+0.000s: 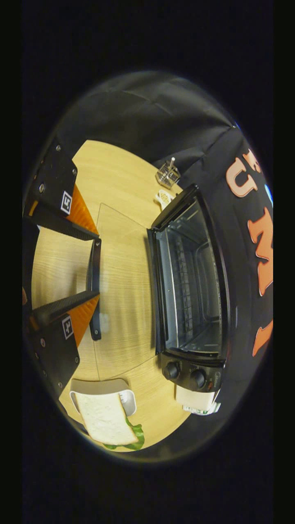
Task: Open the toaster oven, put the food inside, and close the toaster oven door.
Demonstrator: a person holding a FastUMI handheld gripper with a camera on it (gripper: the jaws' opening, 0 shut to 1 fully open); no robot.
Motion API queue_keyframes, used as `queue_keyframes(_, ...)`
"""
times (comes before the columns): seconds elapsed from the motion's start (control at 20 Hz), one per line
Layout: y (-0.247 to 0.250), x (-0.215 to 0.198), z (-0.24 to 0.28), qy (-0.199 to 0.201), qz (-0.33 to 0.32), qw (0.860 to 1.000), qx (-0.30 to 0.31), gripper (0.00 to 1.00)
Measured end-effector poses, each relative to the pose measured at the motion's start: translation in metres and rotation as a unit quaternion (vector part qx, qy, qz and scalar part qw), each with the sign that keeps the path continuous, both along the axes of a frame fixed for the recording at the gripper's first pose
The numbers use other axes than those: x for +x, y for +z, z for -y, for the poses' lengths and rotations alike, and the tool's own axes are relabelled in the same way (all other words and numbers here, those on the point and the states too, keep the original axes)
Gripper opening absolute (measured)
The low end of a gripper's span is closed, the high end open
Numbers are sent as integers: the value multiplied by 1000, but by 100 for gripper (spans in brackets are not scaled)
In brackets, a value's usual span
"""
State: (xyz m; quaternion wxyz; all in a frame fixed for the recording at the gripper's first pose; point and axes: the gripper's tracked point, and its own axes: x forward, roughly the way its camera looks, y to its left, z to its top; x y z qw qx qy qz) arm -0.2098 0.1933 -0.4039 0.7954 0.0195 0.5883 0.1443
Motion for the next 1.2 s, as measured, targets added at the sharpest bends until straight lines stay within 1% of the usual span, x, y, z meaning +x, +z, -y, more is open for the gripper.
queue_keyframes(0.1,-10,7,3,4,4,1000,-11,75)
queue_keyframes(0.25,-23,24,5,-6,10,1000,-15,75)
queue_keyframes(0.4,-31,28,10,-1,13,1000,-24,75)
queue_keyframes(0.45,-33,30,12,3,17,999,-27,72)
queue_keyframes(0.5,-34,31,12,7,24,999,-27,67)
queue_keyframes(0.65,-35,29,14,29,36,999,-27,65)
queue_keyframes(0.85,-23,16,32,24,21,999,-16,65)
queue_keyframes(0.9,-18,14,40,24,22,999,-19,69)
queue_keyframes(0.95,-11,10,48,26,21,999,-20,70)
queue_keyframes(1.0,-1,8,54,28,27,999,-17,72)
queue_keyframes(1.1,25,12,65,27,55,998,-7,72)
queue_keyframes(1.2,45,21,76,12,78,997,3,73)
